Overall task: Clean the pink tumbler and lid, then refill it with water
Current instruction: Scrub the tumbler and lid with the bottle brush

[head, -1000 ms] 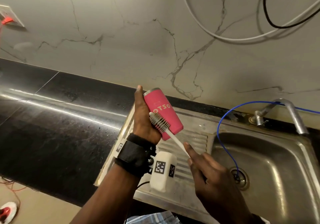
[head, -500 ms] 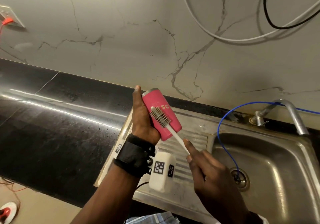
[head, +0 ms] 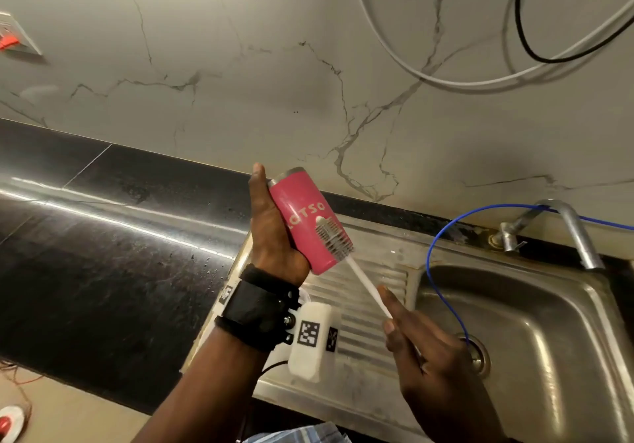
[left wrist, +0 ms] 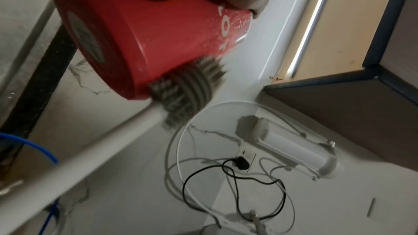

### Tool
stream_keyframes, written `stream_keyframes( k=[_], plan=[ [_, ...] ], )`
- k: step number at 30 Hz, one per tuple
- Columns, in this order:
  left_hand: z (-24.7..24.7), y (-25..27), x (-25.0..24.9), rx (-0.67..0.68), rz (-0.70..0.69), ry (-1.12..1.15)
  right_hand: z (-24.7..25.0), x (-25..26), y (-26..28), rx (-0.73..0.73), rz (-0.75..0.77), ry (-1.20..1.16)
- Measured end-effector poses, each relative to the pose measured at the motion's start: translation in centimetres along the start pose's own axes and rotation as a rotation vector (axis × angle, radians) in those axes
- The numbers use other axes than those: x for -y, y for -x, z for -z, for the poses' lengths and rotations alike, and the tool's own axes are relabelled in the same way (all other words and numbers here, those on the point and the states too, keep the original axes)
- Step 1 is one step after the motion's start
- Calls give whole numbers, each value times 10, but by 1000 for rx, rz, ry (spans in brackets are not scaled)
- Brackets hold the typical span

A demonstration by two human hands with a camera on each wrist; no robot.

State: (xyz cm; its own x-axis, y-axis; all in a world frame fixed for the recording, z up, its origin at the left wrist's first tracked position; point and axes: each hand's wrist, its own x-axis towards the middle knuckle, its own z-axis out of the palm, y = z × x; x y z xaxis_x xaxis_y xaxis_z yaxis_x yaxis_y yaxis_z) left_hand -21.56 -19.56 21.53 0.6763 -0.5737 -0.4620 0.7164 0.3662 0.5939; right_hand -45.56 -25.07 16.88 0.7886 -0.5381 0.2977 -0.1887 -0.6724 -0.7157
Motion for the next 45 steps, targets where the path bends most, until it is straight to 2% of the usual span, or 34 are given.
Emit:
stream_keyframes(
  k=[3,9,15,20,24,28,32,36,40,45],
  plan=[
    [4,-3,-9,9,-15,21,4,-2,6,-5,10,0],
    [5,4,12,62,125,4,-3,8,-10,-47,-12,-11],
    [14,-5,-6,56,96,25,5,-1,7,-17,5,-67],
    [14,-3,9,108,149,32,8,4,3,-21,11,-37],
    [11,4,12,156,109,-11,9,6,4,-39,39,-10],
    [11,5,11,135,81,-113,5,-1,9,-22,49,6],
    [12,3,15,41,117,-217,-5,-2,9,14,23,64],
    [12,0,19,12,69,-224,-11,10,-2,1,20,88],
    [8,6,32,43,39,-252,-14,16,-27,-36,-9,66],
    [11,1,25,-9,25,-206,-11,17,-34,23,26,45]
  ],
)
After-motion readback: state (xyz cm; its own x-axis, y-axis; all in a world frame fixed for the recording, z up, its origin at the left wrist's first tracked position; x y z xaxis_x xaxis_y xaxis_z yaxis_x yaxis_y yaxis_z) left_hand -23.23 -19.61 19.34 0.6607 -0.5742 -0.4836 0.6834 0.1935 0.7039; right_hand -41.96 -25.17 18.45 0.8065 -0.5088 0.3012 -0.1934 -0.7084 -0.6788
